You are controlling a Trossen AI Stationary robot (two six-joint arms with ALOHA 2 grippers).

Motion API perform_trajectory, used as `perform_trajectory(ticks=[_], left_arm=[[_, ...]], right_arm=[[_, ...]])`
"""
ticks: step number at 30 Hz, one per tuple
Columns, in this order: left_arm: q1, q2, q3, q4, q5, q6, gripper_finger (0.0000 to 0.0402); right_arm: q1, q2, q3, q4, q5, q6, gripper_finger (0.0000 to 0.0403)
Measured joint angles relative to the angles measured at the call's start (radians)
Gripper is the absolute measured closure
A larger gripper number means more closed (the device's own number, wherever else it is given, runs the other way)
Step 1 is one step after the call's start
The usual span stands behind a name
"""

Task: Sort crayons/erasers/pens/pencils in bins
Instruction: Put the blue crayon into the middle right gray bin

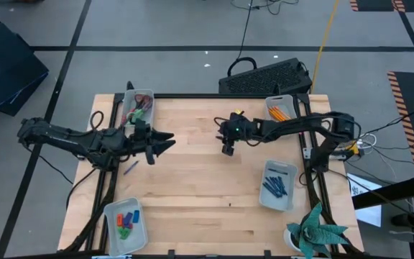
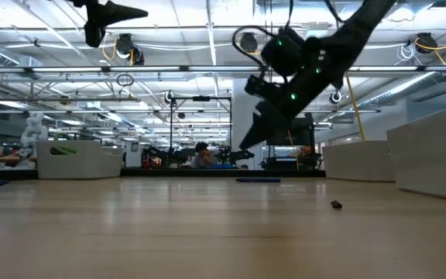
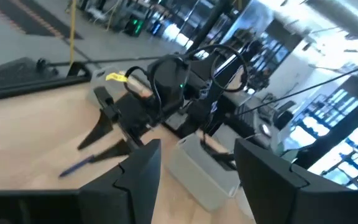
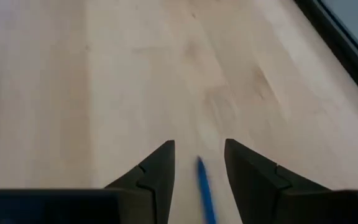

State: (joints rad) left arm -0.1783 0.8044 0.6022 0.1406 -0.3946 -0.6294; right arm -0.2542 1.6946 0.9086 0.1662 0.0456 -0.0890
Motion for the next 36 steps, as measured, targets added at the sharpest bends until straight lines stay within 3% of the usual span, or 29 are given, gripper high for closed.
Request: perform_trajectory(ticks=[5,9,22,28,36], left_arm=[[0.003,0.000,0.000,-0.045,-0.002,-0.013,0.0195],[0.013,0.000,0.000,-0.056,0.012,0.022,0.0195],[0.060,0.000,0.000,-0.092,0.020,0.205,0.0195],[0.060,0.000,0.000,-0.123,0.005,0.264,0.0195],[0.060,0.000,0.000,-0.125,-0.015,0.265,0.0195]], right_arm=[[-0.057,0.028,-0.073,0.040,-0.038,-0.050,0.0272],[-0.084,0.058,-0.109,0.105,-0.130,-0.051,0.0287],[-0.103,0.196,-0.111,0.182,-0.212,-0.095,0.0353],[-0.103,0.199,-0.112,0.153,-0.230,-0.185,0.0384],[-0.080,0.106,-0.120,0.095,-0.241,-0.226,0.0379]])
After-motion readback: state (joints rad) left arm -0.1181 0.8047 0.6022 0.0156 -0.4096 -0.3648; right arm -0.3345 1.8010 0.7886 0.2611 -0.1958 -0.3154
